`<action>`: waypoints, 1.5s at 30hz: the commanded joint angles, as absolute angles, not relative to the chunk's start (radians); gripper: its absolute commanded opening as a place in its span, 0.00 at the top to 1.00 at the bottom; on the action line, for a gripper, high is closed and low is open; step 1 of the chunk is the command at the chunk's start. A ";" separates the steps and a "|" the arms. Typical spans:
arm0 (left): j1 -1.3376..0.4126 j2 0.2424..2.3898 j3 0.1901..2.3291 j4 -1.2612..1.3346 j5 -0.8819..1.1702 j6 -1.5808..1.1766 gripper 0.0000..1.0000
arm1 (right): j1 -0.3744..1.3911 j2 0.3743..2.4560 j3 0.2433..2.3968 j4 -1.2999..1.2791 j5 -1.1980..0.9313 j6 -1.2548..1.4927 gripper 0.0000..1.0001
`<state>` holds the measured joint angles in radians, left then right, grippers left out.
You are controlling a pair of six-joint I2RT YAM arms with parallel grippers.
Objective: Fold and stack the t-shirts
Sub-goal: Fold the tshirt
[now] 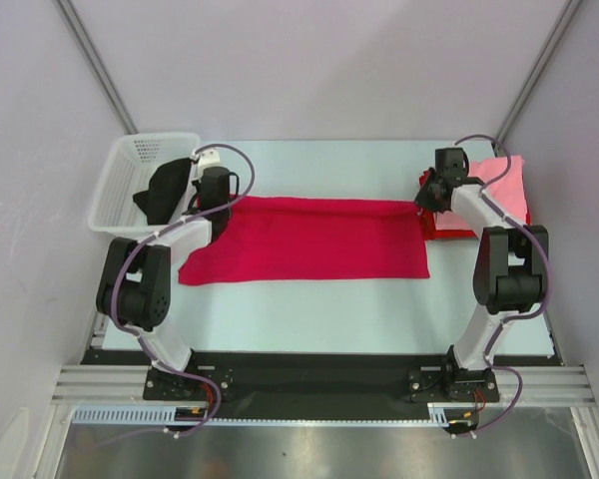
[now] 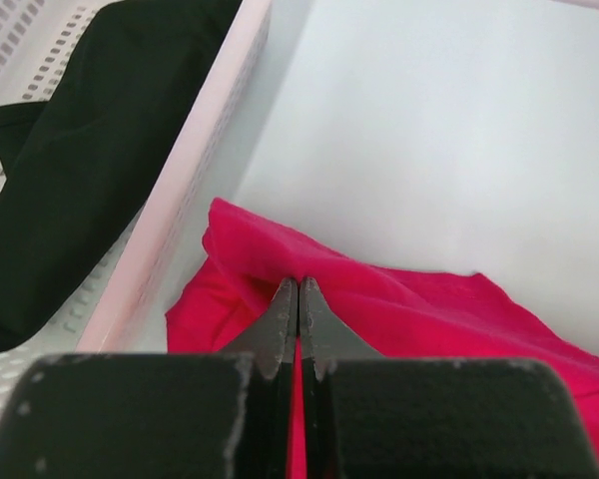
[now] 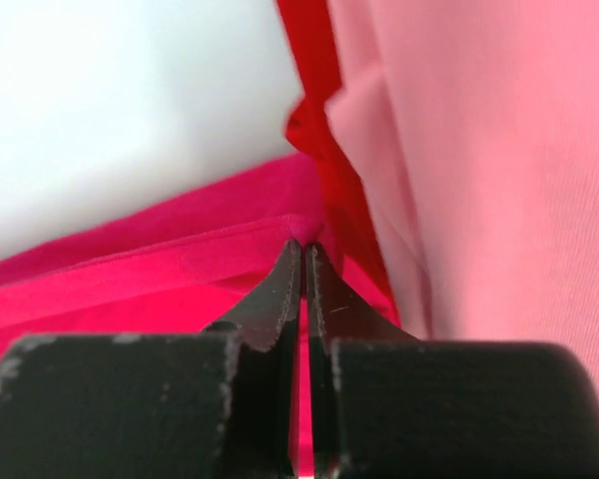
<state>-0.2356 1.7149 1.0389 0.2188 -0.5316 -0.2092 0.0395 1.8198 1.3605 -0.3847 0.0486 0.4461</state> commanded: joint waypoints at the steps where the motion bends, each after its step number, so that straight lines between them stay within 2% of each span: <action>1: -0.248 1.635 0.991 0.258 -0.558 -0.232 1.00 | 0.028 1.753 1.316 -0.331 0.081 0.471 1.00; 16: -0.252 1.511 0.867 0.124 -0.506 -0.377 1.00 | 0.026 1.667 1.114 -0.218 0.117 0.546 1.00; 30: -0.252 1.470 0.810 0.035 -0.454 -0.440 1.00 | 0.026 1.660 1.034 -0.169 0.130 0.581 1.00; 45: -0.245 1.422 0.739 -0.063 -0.391 -0.577 1.00 | 0.029 1.602 0.907 -0.126 0.179 0.627 0.95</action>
